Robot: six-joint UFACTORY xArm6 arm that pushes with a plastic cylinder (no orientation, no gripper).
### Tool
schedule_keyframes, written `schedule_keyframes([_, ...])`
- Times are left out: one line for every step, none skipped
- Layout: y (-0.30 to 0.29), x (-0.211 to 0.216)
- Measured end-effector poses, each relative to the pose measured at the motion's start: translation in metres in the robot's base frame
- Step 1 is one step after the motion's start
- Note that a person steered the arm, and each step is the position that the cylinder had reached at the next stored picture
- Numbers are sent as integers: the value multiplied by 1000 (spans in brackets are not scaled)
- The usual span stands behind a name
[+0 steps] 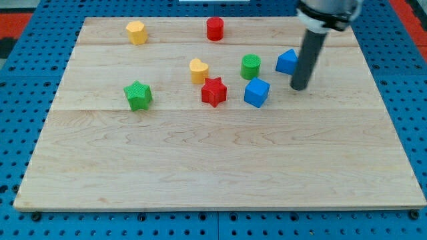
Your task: Keep the blue triangle to the right of the red circle
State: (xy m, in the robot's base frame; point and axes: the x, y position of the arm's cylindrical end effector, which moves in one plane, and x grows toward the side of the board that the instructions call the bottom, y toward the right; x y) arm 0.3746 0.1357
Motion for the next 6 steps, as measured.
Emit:
schedule_keyframes([-2,-52])
schedule_keyframes([12,-62])
schedule_keyframes([12,-89])
schedule_keyframes([12,-101])
schedule_keyframes([12,-104])
schedule_keyframes([15,-111])
